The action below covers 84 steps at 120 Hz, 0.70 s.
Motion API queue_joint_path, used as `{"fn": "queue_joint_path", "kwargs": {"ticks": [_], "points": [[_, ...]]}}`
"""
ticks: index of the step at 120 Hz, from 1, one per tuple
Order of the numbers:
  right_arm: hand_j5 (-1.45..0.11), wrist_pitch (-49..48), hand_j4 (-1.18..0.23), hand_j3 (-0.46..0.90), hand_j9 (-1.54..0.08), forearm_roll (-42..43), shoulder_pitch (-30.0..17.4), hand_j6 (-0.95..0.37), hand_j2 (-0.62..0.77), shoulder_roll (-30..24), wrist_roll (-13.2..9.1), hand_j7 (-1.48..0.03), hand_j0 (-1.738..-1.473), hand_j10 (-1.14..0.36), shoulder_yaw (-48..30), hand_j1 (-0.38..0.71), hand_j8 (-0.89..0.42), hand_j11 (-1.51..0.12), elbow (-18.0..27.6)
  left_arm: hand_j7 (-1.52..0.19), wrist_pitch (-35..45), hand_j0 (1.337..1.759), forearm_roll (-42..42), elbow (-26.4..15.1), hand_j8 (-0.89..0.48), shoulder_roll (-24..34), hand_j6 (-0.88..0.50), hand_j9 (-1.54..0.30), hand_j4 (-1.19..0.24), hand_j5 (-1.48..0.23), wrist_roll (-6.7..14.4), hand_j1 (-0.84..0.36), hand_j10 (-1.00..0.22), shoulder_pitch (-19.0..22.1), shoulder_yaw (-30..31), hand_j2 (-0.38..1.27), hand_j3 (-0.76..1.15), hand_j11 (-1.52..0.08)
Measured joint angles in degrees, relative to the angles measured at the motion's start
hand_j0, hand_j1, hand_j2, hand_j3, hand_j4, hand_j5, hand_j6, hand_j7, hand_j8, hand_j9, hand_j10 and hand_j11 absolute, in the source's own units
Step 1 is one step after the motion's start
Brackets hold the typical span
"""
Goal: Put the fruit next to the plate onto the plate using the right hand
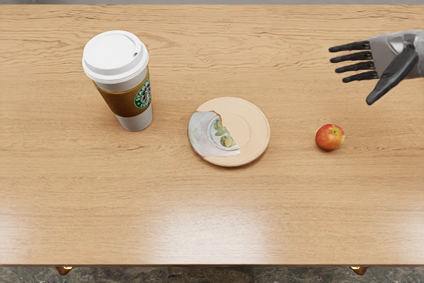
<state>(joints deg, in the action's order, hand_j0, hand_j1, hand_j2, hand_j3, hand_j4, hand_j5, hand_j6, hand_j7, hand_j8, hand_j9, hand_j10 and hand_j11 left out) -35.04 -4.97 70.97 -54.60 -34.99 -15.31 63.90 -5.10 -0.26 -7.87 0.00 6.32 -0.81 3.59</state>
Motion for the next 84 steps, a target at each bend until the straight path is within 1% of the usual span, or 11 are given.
{"fn": "queue_joint_path", "kwargs": {"ticks": [22, 26, 30, 34, 38, 42, 48, 57, 68, 75, 84], "points": [[0.0, 0.0, 0.0, 0.0, 0.0, -0.4, -0.1, 0.0, 0.0, 2.8, 0.0, 0.0, -1.658, 0.0, -0.5, -0.35, 0.0, 0.0, 0.1, -0.01, 0.0, 1.658, 0.0, 0.0, -0.01, 0.0, -0.01, -0.01, -0.01, -0.01, 0.0, 0.34, -0.01, 0.0, 0.0, 0.0, 0.0, -0.01], [0.0, 0.0, 0.0, 0.0, 0.0, 0.3, 0.7, 0.0, 0.0, 3.2, 0.0, 0.0, -1.658, 0.0, -0.5, -0.35, 0.0, 0.0, 1.0, -0.02, 0.0, 1.658, 0.0, 0.0, -0.01, 0.0, -0.01, -0.02, -0.01, -0.02, 0.0, 0.34, -0.01, -0.1, 0.0, 0.0, 0.0, -0.02], [0.0, 1.1, 0.0, 0.0, 0.0, 2.4, 2.5, 0.0, 0.0, 3.6, 0.0, 0.0, -1.658, 0.0, -0.2, -0.35, 0.0, 0.0, 3.3, -0.02, 0.0, 1.658, 0.0, 0.0, -0.01, 0.0, -0.01, -0.02, -0.01, -0.02, 0.0, 0.34, -0.01, 0.0, 0.0, 0.0, 0.0, -0.01], [0.0, 4.5, 0.0, 0.0, 0.0, 4.8, 5.3, 0.0, 0.0, 4.1, 0.0, 0.0, -1.658, 0.0, 1.0, -0.35, 0.0, 0.0, 6.8, -0.01, 0.0, 1.658, 0.0, 0.0, -0.01, 0.0, -0.01, -0.01, -0.01, -0.02, 0.0, 0.34, -0.01, -0.1, 0.0, 0.0, 0.0, -0.01], [0.0, 8.1, 0.0, 0.0, 0.0, 6.6, 9.2, 0.0, 0.0, 4.7, 0.0, 0.0, -1.658, 0.0, 4.5, -0.35, 0.0, 0.0, 9.8, -0.02, 0.0, 1.658, 0.0, 0.0, -0.01, 0.0, -0.01, -0.02, -0.01, -0.02, 0.0, 0.34, -0.01, -0.1, 0.0, 0.0, 0.0, -0.02], [0.0, 12.2, 0.0, 0.0, 0.0, 7.9, 13.7, 0.0, 0.0, 6.3, 0.0, 0.0, -1.658, 0.0, 9.9, -0.35, 0.0, 0.0, 12.0, -0.02, 0.0, 1.658, 0.0, 0.0, -0.01, 0.0, -0.01, -0.02, -0.01, -0.02, 0.0, 0.34, -0.01, 0.0, 0.0, 0.0, 0.0, -0.02], [0.0, 19.4, 0.0, 0.0, 0.0, 8.8, 20.8, 0.0, 0.0, 10.9, 0.0, 0.0, -1.658, 0.0, 19.9, -0.35, 0.0, 0.0, 14.2, -0.02, 0.0, 1.658, 0.0, 0.0, -0.01, 0.0, -0.01, -0.02, -0.01, -0.02, 0.0, 0.34, -0.01, -0.1, 0.0, 0.0, 0.0, -0.02], [0.0, 31.6, 0.0, 0.0, 0.0, 6.3, 30.8, 0.0, 0.0, 16.4, 0.0, 0.0, -1.658, 0.0, 33.6, -0.35, 0.0, 0.0, 18.7, -0.01, 0.0, 1.658, 0.0, 0.0, -0.01, 0.0, -0.01, -0.01, -0.01, -0.01, 0.0, 0.34, -0.01, 0.0, 0.0, 0.0, 0.0, -0.01], [0.0, 41.1, 0.0, 0.0, 0.0, 1.1, 40.5, 0.0, 0.0, 19.4, 0.0, 0.0, -1.658, 0.0, 45.8, -0.35, 0.0, 0.0, 24.9, -0.01, 0.0, 1.658, 0.0, 0.0, -0.01, 0.0, -0.01, -0.01, -0.01, -0.01, 0.0, 0.34, -0.01, -0.1, 0.0, 0.0, 0.0, -0.01], [0.0, 45.8, 0.0, 0.0, 0.0, -1.0, 44.9, 0.0, 0.0, 20.6, 0.0, 0.0, -1.658, 0.0, 51.4, -0.35, 0.0, 0.0, 27.8, -0.01, 0.0, 1.658, 0.0, 0.0, -0.01, 0.0, -0.01, -0.01, -0.01, -0.01, 0.0, 0.34, -0.01, 0.0, 0.0, 0.0, 0.0, -0.01], [0.0, 51.2, 0.0, 0.0, 0.0, -2.4, 47.7, 0.0, 0.0, 21.7, 0.0, 0.0, -1.658, 0.0, 55.8, -0.35, 0.0, 0.0, 31.1, -0.01, 0.0, 1.658, 0.0, 0.0, -0.01, 0.0, -0.01, -0.01, -0.01, -0.01, 0.0, 0.34, -0.01, -0.1, 0.0, 0.0, 0.0, -0.01]]}}
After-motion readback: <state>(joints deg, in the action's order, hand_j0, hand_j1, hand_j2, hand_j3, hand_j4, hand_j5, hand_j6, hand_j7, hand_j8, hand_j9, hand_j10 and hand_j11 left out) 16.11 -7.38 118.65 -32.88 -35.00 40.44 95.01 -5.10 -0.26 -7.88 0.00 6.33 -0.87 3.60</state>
